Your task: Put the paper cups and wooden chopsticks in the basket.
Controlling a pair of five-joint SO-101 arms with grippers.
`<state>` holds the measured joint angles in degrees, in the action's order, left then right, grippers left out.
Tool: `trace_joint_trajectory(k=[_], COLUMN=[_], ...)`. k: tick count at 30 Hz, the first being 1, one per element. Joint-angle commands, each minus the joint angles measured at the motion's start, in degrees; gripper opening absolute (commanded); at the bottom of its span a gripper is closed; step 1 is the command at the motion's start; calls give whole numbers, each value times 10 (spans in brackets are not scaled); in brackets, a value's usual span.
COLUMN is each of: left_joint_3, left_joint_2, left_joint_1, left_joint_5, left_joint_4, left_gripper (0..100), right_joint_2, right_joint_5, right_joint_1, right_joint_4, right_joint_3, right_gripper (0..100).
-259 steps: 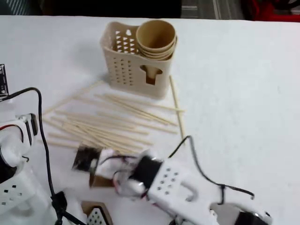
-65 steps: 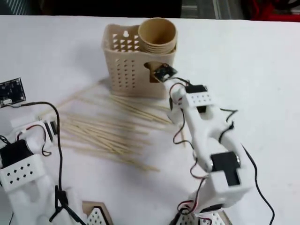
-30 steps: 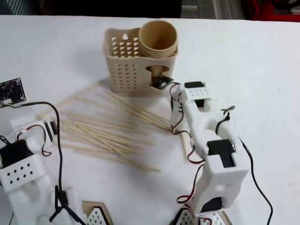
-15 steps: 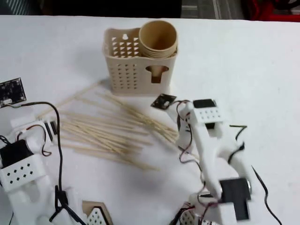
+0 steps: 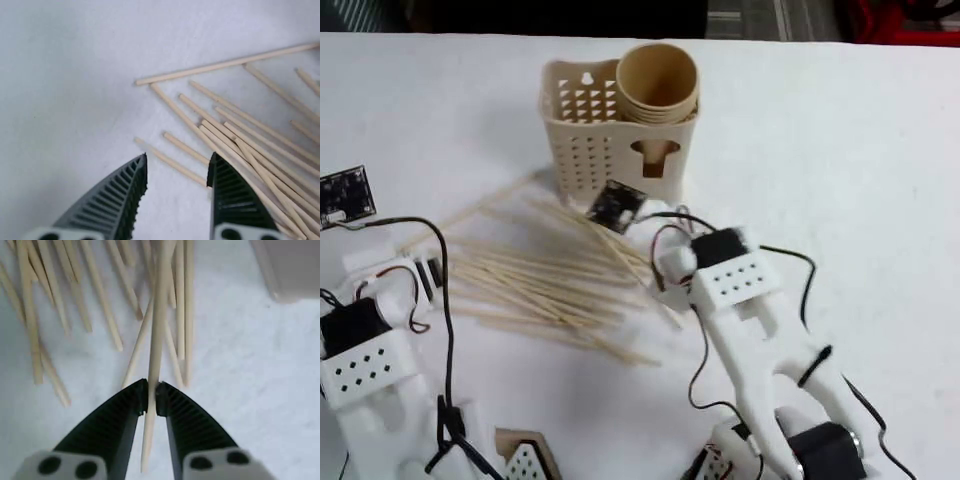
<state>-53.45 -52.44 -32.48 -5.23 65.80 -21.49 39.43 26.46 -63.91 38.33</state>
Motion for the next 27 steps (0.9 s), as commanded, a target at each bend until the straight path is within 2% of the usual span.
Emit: trace_joint_trajectory(k=[1, 4, 8, 12, 16, 20, 27], left_joint_3=[3, 3, 3, 3, 3, 2, 2], left_joint_2=[-8, -8, -8, -8, -8, -8, -8], left_joint_1=[4, 4, 4, 4, 4, 4, 4], left_joint_5=[7, 7, 7, 7, 7, 7, 7], left_joint_4=[-12, -12, -12, -12, -12, -12, -12], left_gripper=[203, 203, 203, 203, 203, 203, 203], right_joint_2=[36, 83, 121, 145, 176, 224, 355], right_joint_5=[-9, -7, -12, -92, -106, -107, -107], right_joint_1=[17, 17, 18, 29, 59, 86, 85], right_joint_4=[42, 49, 27, 13, -5, -2, 1], right_joint_3=[-2, -6, -43, -96, -144, -183, -268], right_gripper=[19, 24, 116, 204, 267, 274, 273])
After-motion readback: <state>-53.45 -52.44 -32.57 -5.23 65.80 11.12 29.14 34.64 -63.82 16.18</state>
